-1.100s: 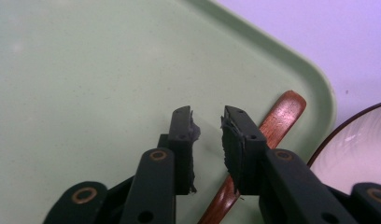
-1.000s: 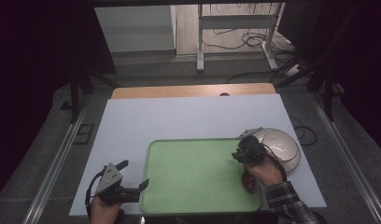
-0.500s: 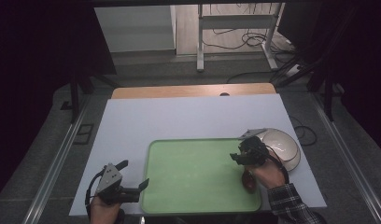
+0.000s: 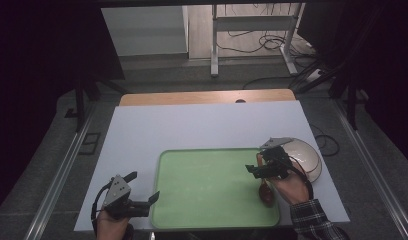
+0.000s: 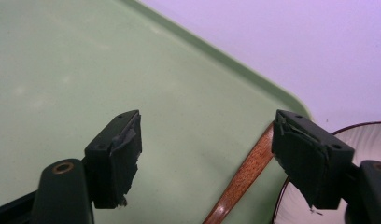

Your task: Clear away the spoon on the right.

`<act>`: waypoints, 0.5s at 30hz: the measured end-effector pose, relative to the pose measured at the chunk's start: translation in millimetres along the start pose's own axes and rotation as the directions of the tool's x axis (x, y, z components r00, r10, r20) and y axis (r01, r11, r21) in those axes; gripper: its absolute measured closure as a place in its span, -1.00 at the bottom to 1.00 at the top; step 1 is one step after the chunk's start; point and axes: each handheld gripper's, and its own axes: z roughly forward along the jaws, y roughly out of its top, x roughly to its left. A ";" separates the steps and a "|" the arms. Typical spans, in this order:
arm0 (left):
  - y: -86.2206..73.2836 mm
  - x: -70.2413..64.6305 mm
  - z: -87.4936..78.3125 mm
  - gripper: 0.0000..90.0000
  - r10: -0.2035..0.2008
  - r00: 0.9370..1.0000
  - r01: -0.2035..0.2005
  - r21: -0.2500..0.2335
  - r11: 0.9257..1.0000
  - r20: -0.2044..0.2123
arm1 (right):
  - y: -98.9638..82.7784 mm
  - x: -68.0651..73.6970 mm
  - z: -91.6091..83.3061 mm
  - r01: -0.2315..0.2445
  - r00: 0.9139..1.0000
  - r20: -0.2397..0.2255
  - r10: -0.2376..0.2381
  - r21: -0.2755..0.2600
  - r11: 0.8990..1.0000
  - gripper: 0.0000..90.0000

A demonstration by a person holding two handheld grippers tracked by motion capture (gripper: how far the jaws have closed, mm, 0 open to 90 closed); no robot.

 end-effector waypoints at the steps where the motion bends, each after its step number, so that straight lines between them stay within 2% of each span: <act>1: 0.0 0.0 0.0 -0.98 0.000 1.000 0.000 0.000 1.000 0.000 | -0.1 0.5 -0.8 -0.003 1.000 -0.002 0.003 -0.005 1.000 -0.51; 15: 0.0 -0.1 0.1 -0.98 -0.001 1.000 0.001 -0.001 1.000 0.003 | -2.7 3.8 -15.6 0.016 1.000 -0.022 -0.017 -0.045 0.999 -0.73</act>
